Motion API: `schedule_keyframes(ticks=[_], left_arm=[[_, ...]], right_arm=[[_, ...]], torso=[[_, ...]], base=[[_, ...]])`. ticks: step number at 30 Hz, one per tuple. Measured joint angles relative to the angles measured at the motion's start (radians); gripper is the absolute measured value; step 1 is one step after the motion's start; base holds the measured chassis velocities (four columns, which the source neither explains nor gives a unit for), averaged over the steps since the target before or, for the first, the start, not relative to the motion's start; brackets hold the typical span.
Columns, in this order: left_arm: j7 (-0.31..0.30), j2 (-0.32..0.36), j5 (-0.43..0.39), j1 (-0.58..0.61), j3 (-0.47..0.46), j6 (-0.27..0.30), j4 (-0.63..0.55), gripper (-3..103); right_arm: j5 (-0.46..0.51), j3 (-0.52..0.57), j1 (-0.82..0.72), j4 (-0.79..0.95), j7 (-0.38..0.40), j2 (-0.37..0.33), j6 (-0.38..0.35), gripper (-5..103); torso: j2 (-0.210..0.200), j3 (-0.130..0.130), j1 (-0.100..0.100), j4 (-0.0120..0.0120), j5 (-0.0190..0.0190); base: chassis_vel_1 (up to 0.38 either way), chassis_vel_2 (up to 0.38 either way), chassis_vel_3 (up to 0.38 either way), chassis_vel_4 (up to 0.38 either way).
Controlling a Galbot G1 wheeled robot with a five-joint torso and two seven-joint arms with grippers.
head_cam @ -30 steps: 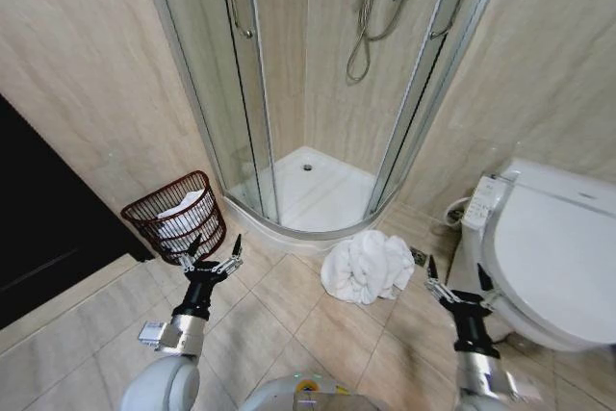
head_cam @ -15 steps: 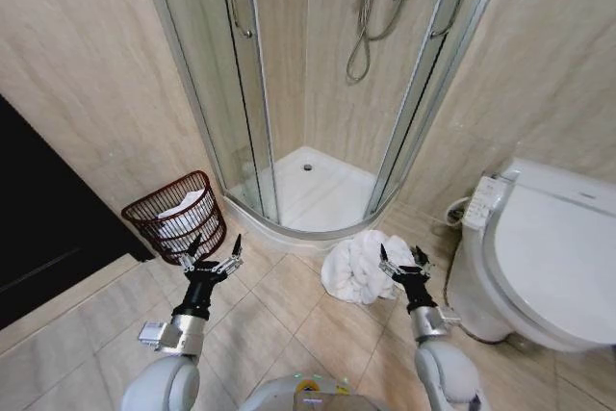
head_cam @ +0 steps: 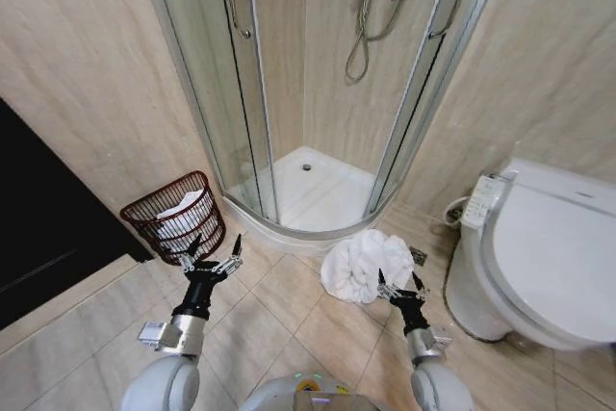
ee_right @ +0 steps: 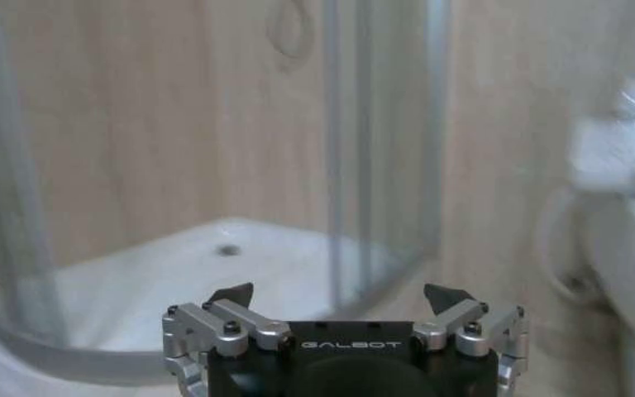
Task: Discard the used towel into the hamper.
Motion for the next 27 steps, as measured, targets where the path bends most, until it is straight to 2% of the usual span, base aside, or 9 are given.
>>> schedule_keyframes(ticks=[1, 3, 6, 23, 27], left_arm=[[0.000, 0.000, 0.000, 0.000, 0.000, 0.000, 0.000, 100], [0.000, 0.000, 0.000, 0.000, 0.000, 0.000, 0.000, 100], [0.000, 0.000, 0.000, 0.000, 0.000, 0.000, 0.000, 100], [0.000, 0.000, 0.000, 0.000, 0.000, 0.000, 0.000, 100], [0.000, 0.000, 0.000, 0.000, 0.000, 0.000, 0.000, 100]], right_arm=[[0.012, 0.003, 0.005, -0.016, 0.007, -0.001, 0.004, 100], [0.026, 0.011, 0.019, -0.038, 0.017, -0.007, 0.016, 100], [0.032, 0.018, 0.021, -0.054, 0.019, -0.012, 0.031, 100], [0.040, 0.021, 0.027, -0.120, -0.009, -0.027, 0.125, 100], [0.042, 0.020, 0.021, -0.121, -0.014, -0.027, 0.119, 100]], torso=[[0.000, 0.000, 0.000, -0.0009, 0.0010], [0.000, 0.000, 0.000, -0.0004, -0.0003], [0.000, 0.000, 0.000, -0.0005, 0.0006], [0.000, 0.000, 0.000, -0.0004, 0.0002], [0.000, 0.000, 0.000, -0.0005, 0.0001]], base=[[0.000, 0.000, 0.000, 0.000], [0.000, 0.000, 0.000, 0.000], [0.000, 0.000, 0.000, 0.000], [0.000, 0.000, 0.000, 0.000], [0.000, 0.000, 0.000, 0.000]])
